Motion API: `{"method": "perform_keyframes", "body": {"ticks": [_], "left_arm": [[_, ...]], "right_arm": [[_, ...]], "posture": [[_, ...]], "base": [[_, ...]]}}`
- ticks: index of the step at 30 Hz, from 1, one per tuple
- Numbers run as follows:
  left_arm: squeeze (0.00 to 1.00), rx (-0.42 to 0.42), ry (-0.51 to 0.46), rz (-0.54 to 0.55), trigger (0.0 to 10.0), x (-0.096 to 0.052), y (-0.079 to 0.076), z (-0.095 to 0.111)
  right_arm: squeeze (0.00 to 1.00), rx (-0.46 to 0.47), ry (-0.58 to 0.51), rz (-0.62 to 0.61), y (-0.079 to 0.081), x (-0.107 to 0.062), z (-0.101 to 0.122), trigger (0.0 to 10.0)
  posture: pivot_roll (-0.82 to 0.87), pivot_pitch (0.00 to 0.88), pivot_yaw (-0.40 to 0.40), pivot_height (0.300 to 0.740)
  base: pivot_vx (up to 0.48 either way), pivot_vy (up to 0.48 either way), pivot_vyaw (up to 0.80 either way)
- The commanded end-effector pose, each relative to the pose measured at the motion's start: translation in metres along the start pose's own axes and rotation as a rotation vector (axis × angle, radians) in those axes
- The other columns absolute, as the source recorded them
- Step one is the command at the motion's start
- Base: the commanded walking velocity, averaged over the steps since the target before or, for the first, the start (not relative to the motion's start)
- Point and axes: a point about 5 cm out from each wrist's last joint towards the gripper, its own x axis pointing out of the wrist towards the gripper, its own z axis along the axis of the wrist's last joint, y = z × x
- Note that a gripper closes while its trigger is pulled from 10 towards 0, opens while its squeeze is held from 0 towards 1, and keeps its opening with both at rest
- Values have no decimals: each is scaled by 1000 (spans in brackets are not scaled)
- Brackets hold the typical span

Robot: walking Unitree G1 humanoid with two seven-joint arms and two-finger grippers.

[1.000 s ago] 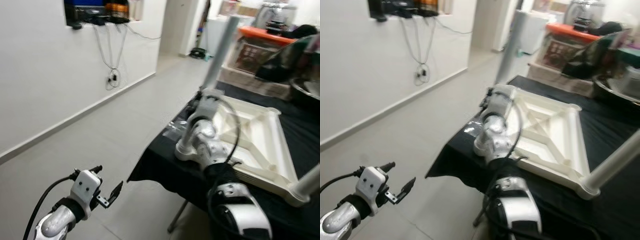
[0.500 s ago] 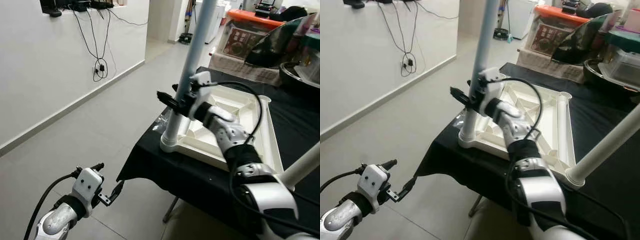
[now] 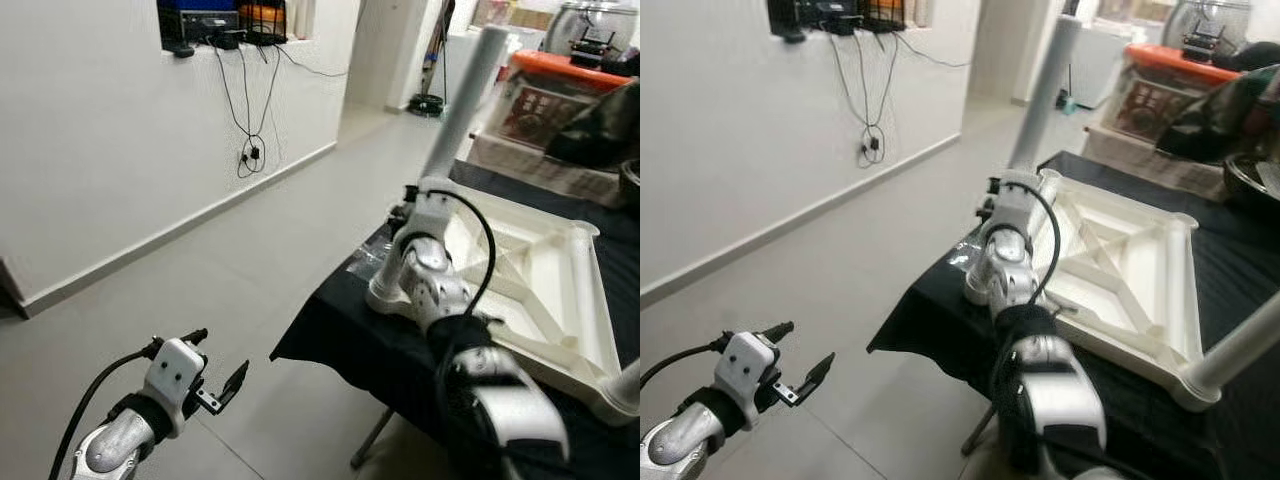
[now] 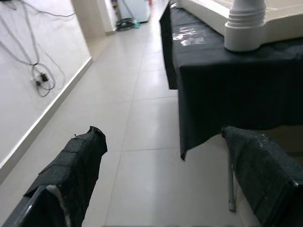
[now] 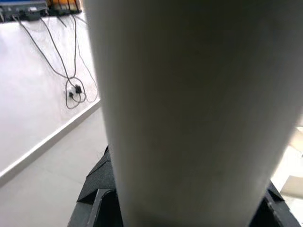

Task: Building children table

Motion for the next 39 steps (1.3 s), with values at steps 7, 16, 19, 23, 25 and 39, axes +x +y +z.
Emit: {"method": "perform_keyframes", "body": {"ticks": [7,16,19,23,25,39], "left_arm": [[0,5,10,-21,10000,3,-3,-2],[0,-2,8,-9,10000,3,-3,-3],[0,-2,8,-7,10000,3,-3,-3],[0,-2,11,-4,10000,1,-4,-4],[0,-2,12,-5,10000,0,-4,-4],[0,9,13,-15,10000,6,-1,-2]], "right_arm": [[1000,43,-49,373,37,-15,9,10000],[0,-211,-75,996,31,-1,50,0],[0,-231,-56,923,26,2,46,0],[0,-36,14,36,-24,22,27,0],[0,26,36,-157,-39,19,18,0],[1000,242,-33,673,49,-22,26,10000]], "posture": [[57,0,-120,740],[70,0,-138,740],[70,0,-140,740],[70,0,-135,740],[70,0,-135,740],[52,0,-117,740]], "base": [[0,0,0],[0,0,0],[0,0,0],[0,0,0],[0,0,0],[0,0,0]]}}
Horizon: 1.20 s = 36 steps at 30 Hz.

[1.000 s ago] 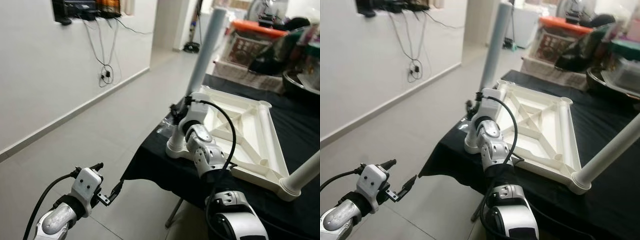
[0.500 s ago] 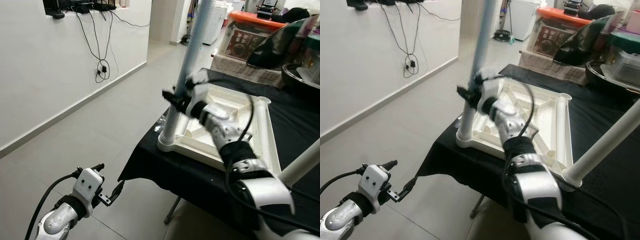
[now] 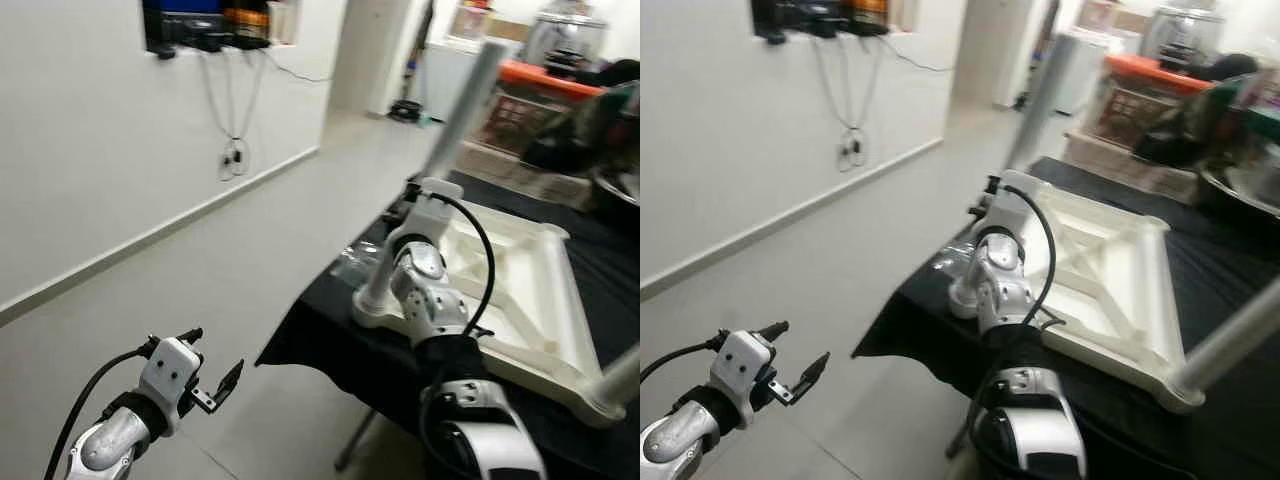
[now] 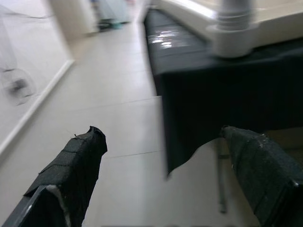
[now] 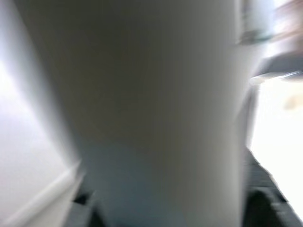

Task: Building children table

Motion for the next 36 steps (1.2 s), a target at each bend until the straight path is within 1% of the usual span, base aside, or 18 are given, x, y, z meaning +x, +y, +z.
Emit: {"method": "perform_keyframes", "body": {"ticks": [1,4,5,8,9,11,12,14,15,17,20,21,23,26,27,32,33,36], "left_arm": [[0,2,2,-19,10000,2,-4,-1],[0,0,0,-18,10000,3,-5,0],[0,-1,-1,-16,10000,3,-5,-1],[0,-1,0,-11,10000,1,-4,-1],[0,1,1,-10,10000,1,-3,-1],[0,3,2,-10,10000,1,-3,-1],[0,4,2,-9,10000,1,-3,-1],[0,5,2,-7,10000,1,-2,-1],[0,5,1,-4,10000,1,-2,-1],[0,5,1,-2,10000,0,-2,-1],[0,5,1,-2,10000,0,-2,-1],[0,6,3,-3,10000,-1,-2,-2],[0,5,7,-14,10000,-1,-3,-3],[0,7,8,-22,10000,-1,-4,-2],[0,9,6,-27,10000,1,-3,-1],[0,11,0,-28,10000,4,-2,1],[0,9,-1,-27,10000,4,-3,0],[0,6,0,-28,10000,4,-4,0]], "right_arm": [[1000,42,-42,226,20,3,13,10000],[1000,-43,-9,321,15,10,31,10000],[0,-147,-5,381,13,11,38,10000],[0,-326,54,563,14,6,38,10000],[0,-387,95,617,12,4,34,8392],[0,-412,124,627,10,3,29,8392],[0,-405,147,605,7,4,24,0],[0,-404,162,528,3,8,18,0],[0,-401,167,294,-8,15,11,0],[0,-394,170,80,-19,18,7,0],[0,-394,170,80,-19,18,7,0],[0,-341,113,-250,-41,15,8,0],[0,-215,86,-585,-45,-5,-16,0],[0,-187,95,-628,-40,-13,-27,0],[0,-188,118,-583,-29,-16,-33,10000],[0,-194,87,-362,-8,-10,-25,10000],[1000,-184,58,-284,-9,-7,-18,10000],[1000,-207,64,-173,-9,0,-11,10000]], "posture": [[52,0,-117,740],[56,0,-123,740],[66,0,-127,740],[66,0,-126,740],[66,0,-126,740],[69,0,-128,740],[69,0,-128,740],[69,0,-128,740],[80,0,-133,740],[80,0,-133,740],[80,0,-133,740],[78,0,-128,740],[73,0,-117,740],[69,0,-110,740],[64,0,-108,740],[56,0,-109,740],[54,0,-111,740],[57,0,-114,740]], "base": [[0,0,0],[0,0,0],[0,0,0],[0,0,0],[0,0,0],[0,0,0],[0,0,0],[0,0,0],[0,0,0],[0,0,0],[0,0,0],[0,0,0],[0,0,0],[0,0,0],[0,0,0],[0,0,0],[0,0,0],[0,0,0]]}}
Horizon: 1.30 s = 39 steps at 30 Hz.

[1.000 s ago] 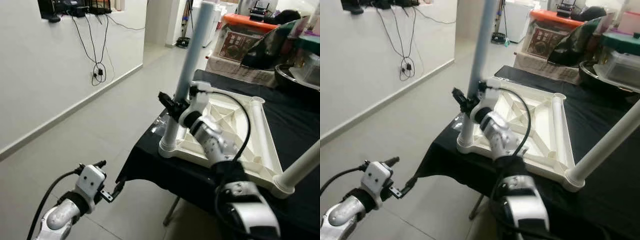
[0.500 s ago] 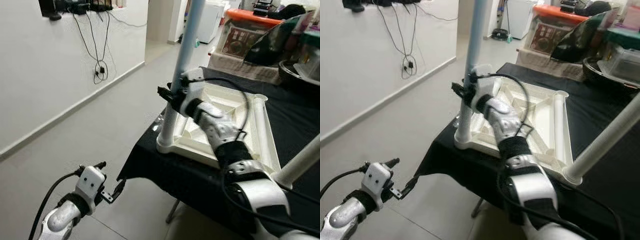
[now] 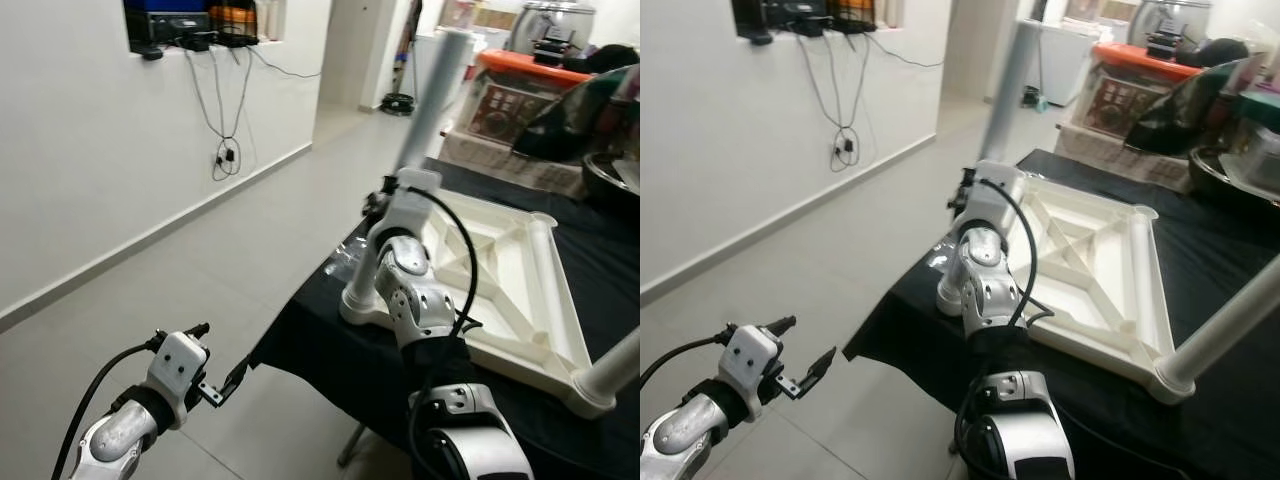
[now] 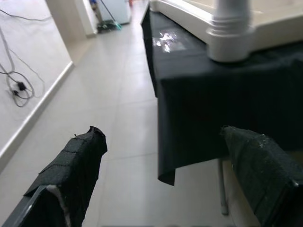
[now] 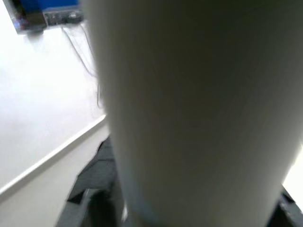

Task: Building children table

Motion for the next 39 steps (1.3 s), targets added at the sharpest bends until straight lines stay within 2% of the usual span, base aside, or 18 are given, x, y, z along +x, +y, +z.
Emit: {"method": "perform_keyframes", "body": {"ticks": [1,3,4,6,7,9,11,12,13,15,26,27,30,31,33,34,38,39], "left_arm": [[0,-2,13,-11,10000,-1,-4,-4],[0,-5,12,-11,10000,-2,-4,-4],[0,-7,13,-10,10000,-2,-4,-5],[0,-8,11,-4,10000,-2,-4,-5],[0,-9,10,2,10000,-2,-4,-5],[0,-10,8,6,10000,-2,-3,-4],[0,-9,8,11,10000,-2,-1,-4],[0,-9,8,11,10000,-2,-1,-4],[0,-10,9,12,10000,-3,-1,-4],[0,-9,11,11,10000,-4,-1,-5],[0,-2,16,-1,10000,-4,-1,-5],[0,0,16,-1,10000,-3,0,-4],[0,0,14,1,10000,-2,0,-4],[0,-1,11,2,10000,0,-1,-3],[0,-4,8,3,10000,0,-2,-3],[0,-5,8,4,10000,-1,-3,-4],[0,-7,10,6,10000,-2,-3,-5],[0,-6,11,7,10000,-2,-2,-5]], "right_arm": [[929,-34,-16,118,-5,7,11,10000],[929,-72,-32,158,-7,11,18,10000],[0,-69,-21,268,-7,13,24,10000],[0,-111,-20,389,-8,12,26,10000],[0,-181,2,508,-9,7,22,0],[0,-197,46,492,-15,7,19,0],[0,-176,59,55,-42,17,19,0],[0,-176,59,55,-42,17,19,0],[0,-24,45,-363,-74,11,11,0],[0,35,64,-480,-83,4,0,0],[0,89,138,-511,-31,-21,-46,0],[0,71,140,-382,-17,-18,-41,10000],[0,94,88,-240,-7,-13,-32,10000],[1000,92,40,-142,-8,-5,-20,10000],[1000,38,-13,-52,-19,11,2,10000],[0,31,-14,-10,-22,16,9,10000],[0,61,-40,175,-21,19,22,10000],[0,38,-69,334,-18,17,28,3647]], "posture": [[57,0,-114,740],[57,0,-114,740],[53,0,-116,740],[57,0,-121,740],[60,0,-124,740],[60,0,-124,740],[62,0,-125,740],[62,0,-125,740],[60,0,-120,740],[64,0,-120,740],[53,0,-104,740],[51,0,-107,740],[51,0,-109,740],[53,0,-112,740],[53,0,-112,740],[55,0,-114,740],[55,0,-114,740],[64,0,-121,740]], "base": [[0,0,0],[0,0,0],[0,0,0],[0,0,0],[0,0,0],[0,0,0],[0,0,0],[0,0,0],[0,0,0],[0,0,0],[0,0,0],[0,0,0],[0,0,0],[0,0,0],[0,0,0],[0,0,0],[0,0,0],[0,0,0]]}}
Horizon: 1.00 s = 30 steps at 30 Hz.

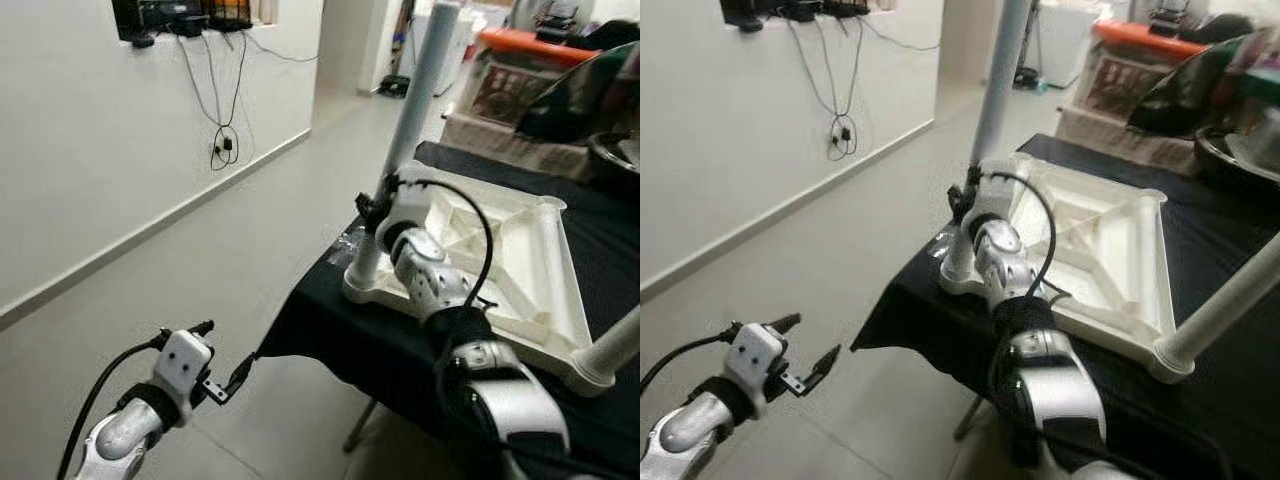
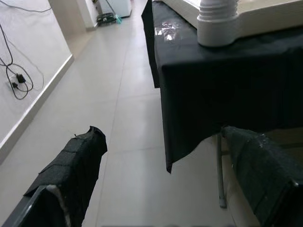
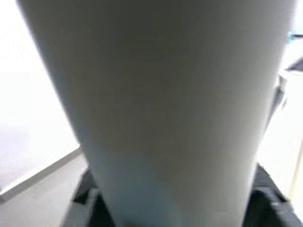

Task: Building children table

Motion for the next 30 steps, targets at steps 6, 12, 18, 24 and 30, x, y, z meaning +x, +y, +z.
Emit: {"method": "perform_keyframes", "body": {"ticks": [6,12,18,24,30], "left_arm": [[0,2,13,7,10000,-2,2,-3],[0,3,16,8,10000,-5,2,-3],[0,5,18,7,10000,-5,2,-3],[0,9,18,5,10000,-2,1,-3],[0,7,12,8,10000,1,1,-2]], "right_arm": [[0,-69,60,132,0,-1,-7,0],[0,26,169,-838,-48,-39,-50,0],[0,23,158,-914,-20,-54,-69,0],[98,52,134,-657,-5,-35,-58,10000],[0,9,-10,-306,-10,-6,-4,10000]], "posture": [[66,0,-121,740],[67,0,-116,740],[61,0,-108,740],[50,0,-109,740],[52,0,-115,740]], "base": [[0,0,0],[0,0,0],[0,0,0],[0,0,0],[0,0,0]]}}
